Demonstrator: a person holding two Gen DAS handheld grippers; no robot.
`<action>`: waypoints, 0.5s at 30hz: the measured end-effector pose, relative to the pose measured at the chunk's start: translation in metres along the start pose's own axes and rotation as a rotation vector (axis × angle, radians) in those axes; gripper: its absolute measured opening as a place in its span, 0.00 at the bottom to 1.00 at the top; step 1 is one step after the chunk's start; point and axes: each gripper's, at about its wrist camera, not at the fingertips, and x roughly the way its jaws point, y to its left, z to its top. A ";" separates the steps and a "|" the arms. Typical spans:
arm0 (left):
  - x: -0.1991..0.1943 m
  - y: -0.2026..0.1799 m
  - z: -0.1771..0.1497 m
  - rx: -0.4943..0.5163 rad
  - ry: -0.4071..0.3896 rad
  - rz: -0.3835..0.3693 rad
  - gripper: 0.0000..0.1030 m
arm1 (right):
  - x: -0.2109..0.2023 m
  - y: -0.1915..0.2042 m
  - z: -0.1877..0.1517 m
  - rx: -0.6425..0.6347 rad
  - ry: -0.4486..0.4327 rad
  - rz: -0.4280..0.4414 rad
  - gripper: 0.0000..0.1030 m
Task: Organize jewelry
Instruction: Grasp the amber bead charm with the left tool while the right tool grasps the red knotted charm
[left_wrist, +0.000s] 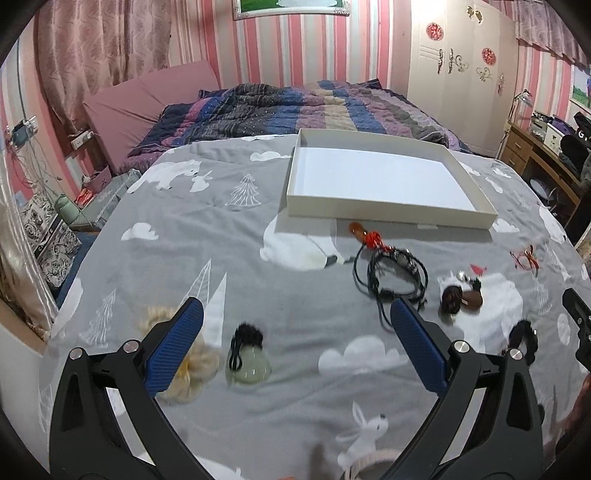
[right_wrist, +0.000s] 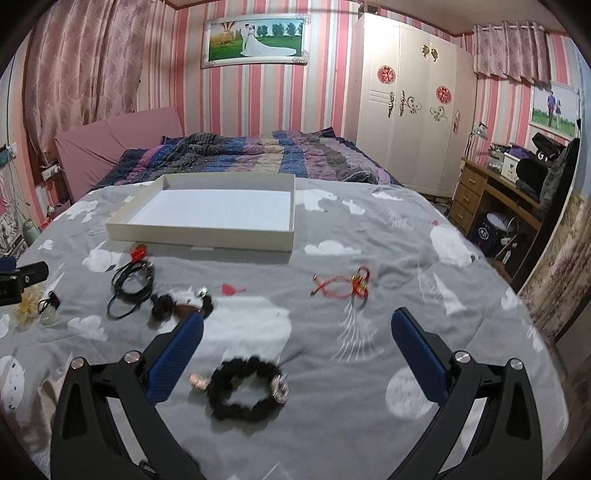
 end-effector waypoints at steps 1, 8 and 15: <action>0.003 -0.001 0.006 0.001 0.009 -0.006 0.97 | 0.005 -0.001 0.005 -0.002 0.009 0.000 0.99; 0.019 -0.012 0.038 0.005 0.020 -0.014 0.97 | 0.033 -0.009 0.027 0.010 0.067 0.018 0.99; 0.032 -0.027 0.057 0.025 0.021 -0.029 0.97 | 0.043 -0.009 0.048 -0.009 0.044 0.007 0.99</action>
